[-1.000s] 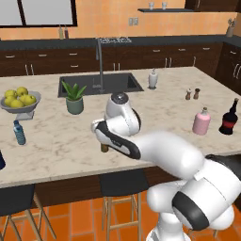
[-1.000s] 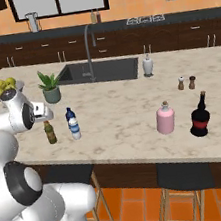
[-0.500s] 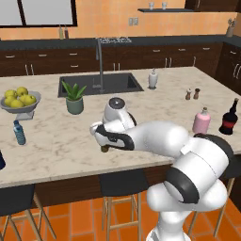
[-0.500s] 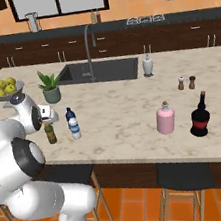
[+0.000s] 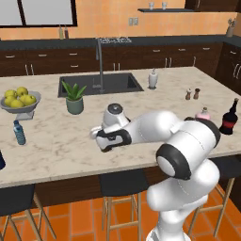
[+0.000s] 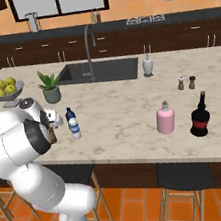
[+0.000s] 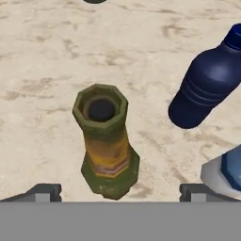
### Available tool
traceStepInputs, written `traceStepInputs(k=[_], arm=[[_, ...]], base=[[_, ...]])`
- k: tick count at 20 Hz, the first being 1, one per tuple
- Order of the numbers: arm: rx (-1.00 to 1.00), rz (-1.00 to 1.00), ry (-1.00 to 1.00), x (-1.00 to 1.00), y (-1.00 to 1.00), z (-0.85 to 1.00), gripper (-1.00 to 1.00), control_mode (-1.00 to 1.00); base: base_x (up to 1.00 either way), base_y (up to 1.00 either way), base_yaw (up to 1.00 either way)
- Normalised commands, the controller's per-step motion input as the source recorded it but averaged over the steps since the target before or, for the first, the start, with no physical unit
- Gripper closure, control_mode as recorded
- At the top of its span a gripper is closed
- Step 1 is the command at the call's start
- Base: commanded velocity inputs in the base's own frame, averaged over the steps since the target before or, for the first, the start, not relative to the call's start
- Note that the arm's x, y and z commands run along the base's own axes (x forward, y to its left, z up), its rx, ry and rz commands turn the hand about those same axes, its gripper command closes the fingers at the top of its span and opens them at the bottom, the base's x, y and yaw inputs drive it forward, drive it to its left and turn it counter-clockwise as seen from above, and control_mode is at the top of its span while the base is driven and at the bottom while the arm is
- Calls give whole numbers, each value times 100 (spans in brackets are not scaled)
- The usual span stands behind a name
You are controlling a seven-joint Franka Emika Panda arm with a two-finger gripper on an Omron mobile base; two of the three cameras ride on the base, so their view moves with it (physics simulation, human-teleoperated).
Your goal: Move the plastic bottles in the middle to the plastics group, and the glass bottles in the middle to the glass group.
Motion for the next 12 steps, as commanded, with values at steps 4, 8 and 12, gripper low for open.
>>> traceStepInputs(k=[4,8,12], arm=[[0,4,5,0,11,-25,-100,-100],[0,2,2,2,6,-12,-100,-100],[0,0,0,13,0,-2,-100,-100]], base=[[0,0,0],[0,0,0],[0,0,0]])
